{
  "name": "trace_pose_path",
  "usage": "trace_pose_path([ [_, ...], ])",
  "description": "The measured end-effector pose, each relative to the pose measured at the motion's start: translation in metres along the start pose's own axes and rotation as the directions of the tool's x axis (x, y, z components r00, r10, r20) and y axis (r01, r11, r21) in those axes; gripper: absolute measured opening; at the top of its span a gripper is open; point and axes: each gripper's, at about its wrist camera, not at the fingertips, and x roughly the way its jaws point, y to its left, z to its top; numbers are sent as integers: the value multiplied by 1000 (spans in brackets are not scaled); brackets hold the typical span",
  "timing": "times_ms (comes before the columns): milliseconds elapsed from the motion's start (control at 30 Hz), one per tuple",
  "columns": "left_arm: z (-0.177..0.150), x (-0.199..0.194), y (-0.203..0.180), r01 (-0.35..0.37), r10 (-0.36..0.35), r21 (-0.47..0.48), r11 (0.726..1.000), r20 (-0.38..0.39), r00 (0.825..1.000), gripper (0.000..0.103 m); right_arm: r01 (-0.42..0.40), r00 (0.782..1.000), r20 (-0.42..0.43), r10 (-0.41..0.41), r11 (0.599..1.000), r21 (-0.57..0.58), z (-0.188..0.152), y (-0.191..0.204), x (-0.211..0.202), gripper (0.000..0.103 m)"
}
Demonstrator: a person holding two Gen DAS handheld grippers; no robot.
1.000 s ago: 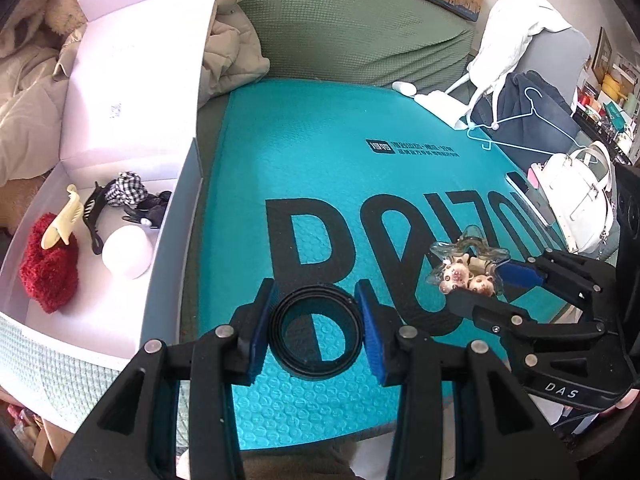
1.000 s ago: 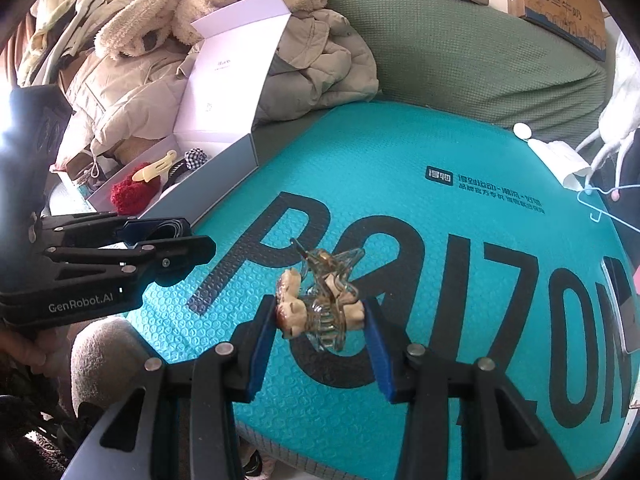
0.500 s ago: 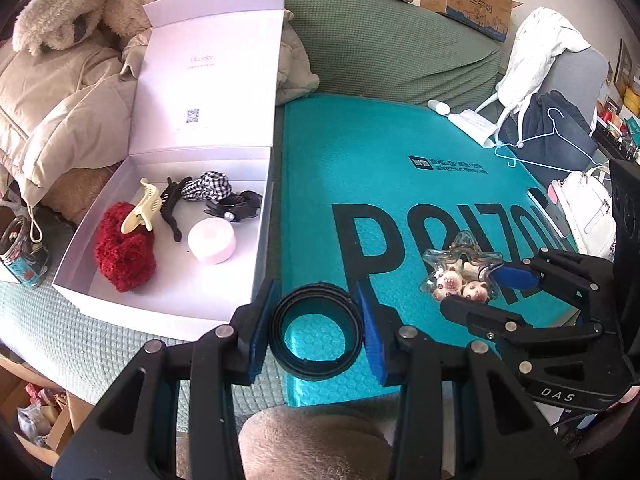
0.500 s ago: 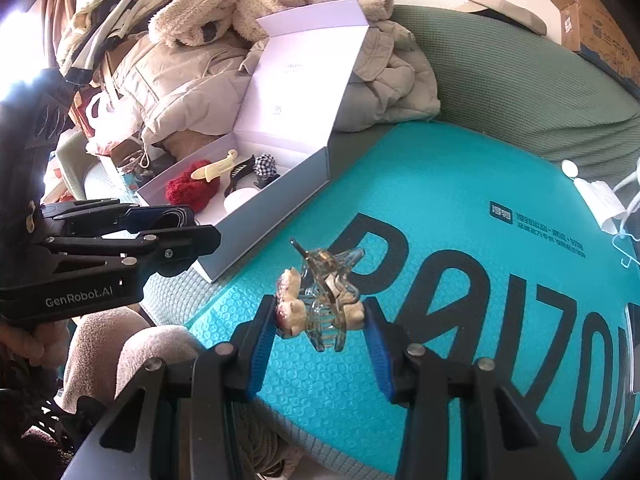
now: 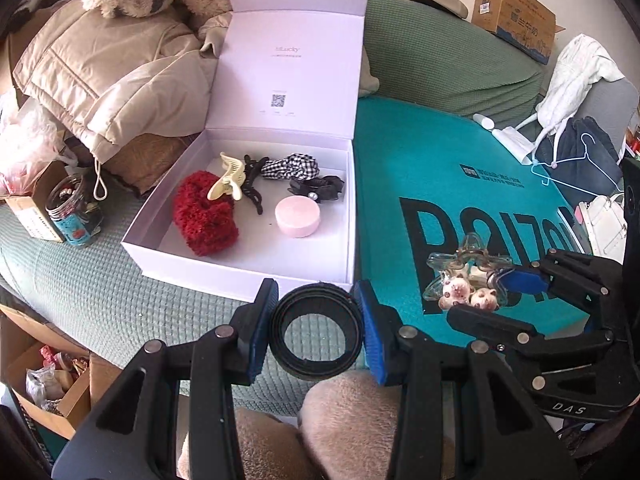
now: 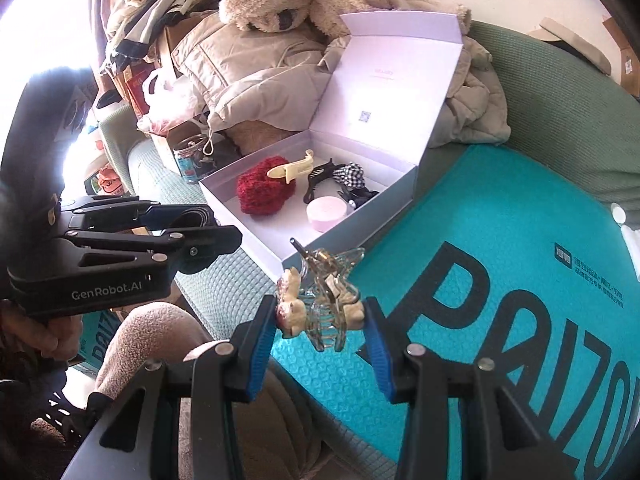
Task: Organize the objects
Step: 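Carry the black hair tie and clear claw clip toward the white box, then lower the black hair tie and clear claw clip into the box with both tools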
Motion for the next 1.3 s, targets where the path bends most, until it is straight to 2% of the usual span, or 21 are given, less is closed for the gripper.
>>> trace_pose_path([
  [133, -1, -6, 20, -11, 11, -46, 999, -10, 1000, 38, -17, 1000, -6, 17, 1000, -25, 7, 13, 8, 44],
  [667, 9, 7, 78, -53, 47, -120, 991, -50, 998, 38, -68, 998, -23, 66, 992, -107, 46, 40, 38, 44],
  [967, 27, 25, 94, -74, 67, -122, 990, -61, 996, 38, -77, 997, -25, 75, 989, -124, 72, 40, 61, 44],
  [1300, 51, 46, 94, -68, 62, -86, 994, -64, 996, 38, -68, 998, -10, 68, 988, -140, 98, 33, 80, 44],
])
